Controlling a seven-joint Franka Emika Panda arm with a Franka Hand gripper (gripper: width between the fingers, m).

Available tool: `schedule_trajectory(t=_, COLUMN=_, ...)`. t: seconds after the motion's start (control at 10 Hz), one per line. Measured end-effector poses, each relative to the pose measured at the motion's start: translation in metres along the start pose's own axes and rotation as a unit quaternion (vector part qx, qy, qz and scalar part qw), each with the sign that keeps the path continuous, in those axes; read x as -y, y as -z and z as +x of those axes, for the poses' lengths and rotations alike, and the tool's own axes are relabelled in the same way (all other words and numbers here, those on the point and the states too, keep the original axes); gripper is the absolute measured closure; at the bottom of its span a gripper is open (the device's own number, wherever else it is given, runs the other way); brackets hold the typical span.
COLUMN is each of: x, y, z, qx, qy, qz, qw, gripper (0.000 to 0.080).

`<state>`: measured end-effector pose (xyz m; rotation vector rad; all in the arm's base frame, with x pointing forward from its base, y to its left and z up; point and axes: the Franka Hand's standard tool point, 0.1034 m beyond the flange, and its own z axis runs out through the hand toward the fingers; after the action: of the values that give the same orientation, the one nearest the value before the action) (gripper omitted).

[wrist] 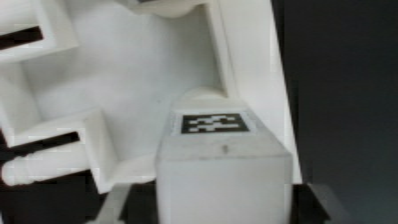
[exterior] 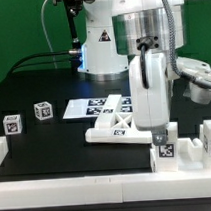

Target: Assemble chair

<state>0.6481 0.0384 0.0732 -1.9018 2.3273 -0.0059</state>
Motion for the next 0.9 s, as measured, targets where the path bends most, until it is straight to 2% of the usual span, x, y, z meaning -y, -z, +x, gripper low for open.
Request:
schedule_trajectory(t=0.2, x=-0.001, y=0.001, z=-0.001, qx=-0.004, qy=0.131, qz=-0.007, qw=0.991, gripper=0.02)
schedule_trajectory(t=0.3, x=0.001, y=0.002, z=-0.001, qx=-0.003, qy=0.204, qz=-0.006, qw=0.979, gripper=0.02)
schedule_trajectory(t=0.4, x=0.001, y=0.002, z=-0.001, qx=-0.003, qy=0.234, qz=-0.006, qw=0.972, gripper=0.0164)
schedule_trajectory(t=0.7, x=0.001, y=0.001, z=-0.001, qx=-0.005, qy=0.333, qz=-0.008, qw=0.943, gripper=0.0152)
schedule_trajectory(t=0.8, x=-0.003, y=-0.001, z=-0.007, qx=-0.026, qy=0.41, qz=-0.021, qw=0.911, gripper=0.015)
schedule_trajectory(t=0.9, x=-0.006, y=-0.003, z=-0.016, qx=-0.033, qy=0.532, qz=-0.029, qw=0.845, gripper=0.015)
